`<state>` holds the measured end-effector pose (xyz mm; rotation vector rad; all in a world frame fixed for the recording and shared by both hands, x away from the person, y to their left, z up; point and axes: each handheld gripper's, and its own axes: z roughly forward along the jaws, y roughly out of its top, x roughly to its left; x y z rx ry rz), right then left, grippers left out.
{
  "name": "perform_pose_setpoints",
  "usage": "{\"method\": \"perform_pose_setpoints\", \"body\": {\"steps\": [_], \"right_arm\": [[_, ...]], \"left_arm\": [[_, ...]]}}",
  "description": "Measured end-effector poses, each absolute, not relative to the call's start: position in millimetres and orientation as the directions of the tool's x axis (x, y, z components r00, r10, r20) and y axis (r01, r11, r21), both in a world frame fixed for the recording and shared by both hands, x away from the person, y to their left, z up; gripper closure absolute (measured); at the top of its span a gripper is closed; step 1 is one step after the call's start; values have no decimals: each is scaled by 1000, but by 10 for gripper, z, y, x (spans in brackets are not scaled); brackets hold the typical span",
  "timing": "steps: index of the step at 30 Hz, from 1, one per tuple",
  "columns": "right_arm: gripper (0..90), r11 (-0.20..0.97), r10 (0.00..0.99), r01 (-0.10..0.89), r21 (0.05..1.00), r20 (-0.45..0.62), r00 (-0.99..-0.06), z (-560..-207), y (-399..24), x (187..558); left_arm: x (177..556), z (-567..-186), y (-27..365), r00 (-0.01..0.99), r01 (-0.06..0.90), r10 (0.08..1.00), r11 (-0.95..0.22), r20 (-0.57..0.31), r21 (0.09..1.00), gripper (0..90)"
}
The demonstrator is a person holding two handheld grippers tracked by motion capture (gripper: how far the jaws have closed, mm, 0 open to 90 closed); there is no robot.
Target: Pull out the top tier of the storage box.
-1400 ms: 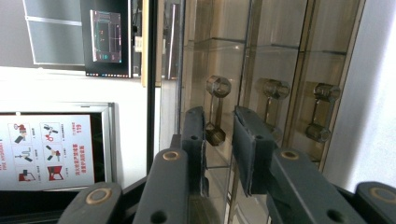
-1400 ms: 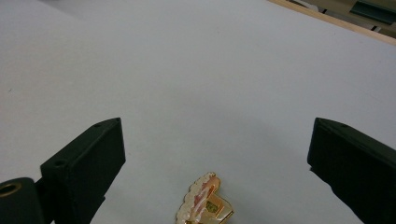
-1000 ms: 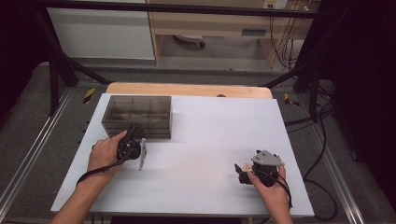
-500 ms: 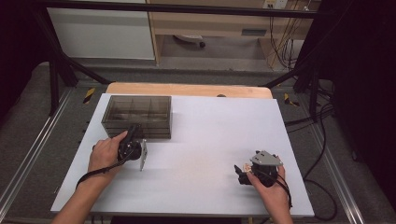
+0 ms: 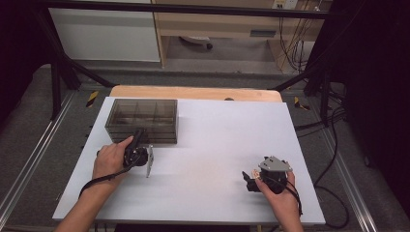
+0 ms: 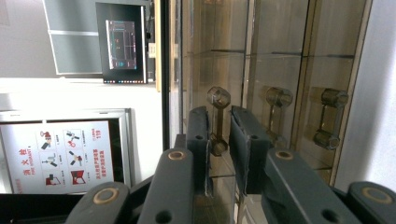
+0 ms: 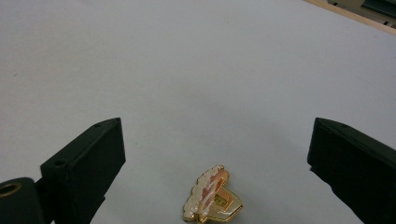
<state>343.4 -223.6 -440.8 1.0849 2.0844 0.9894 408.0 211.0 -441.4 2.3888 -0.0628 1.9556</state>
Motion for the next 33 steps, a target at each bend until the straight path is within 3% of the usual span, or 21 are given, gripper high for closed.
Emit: {"method": "perform_pose_setpoints", "body": {"steps": [14,30,31,33], "right_arm": [[47,395,852,420,817,-155,-500,-4407,-2232,3432],[46,411,837,414,812,-157,-524,-4413,-2213,3441],[46,410,837,412,813,-156,-525,-4413,-2209,3440],[45,409,836,411,815,-154,-527,-4411,-2203,3434]], "left_arm": [[4054,-4404,2113,197,-64,-2,-998,980,10,810],[3654,-4363,2096,236,-54,-4,-999,972,9,810],[3644,-4350,2097,247,-51,6,-999,969,20,808],[3634,-4328,2101,284,-26,48,-998,958,58,719]]}}
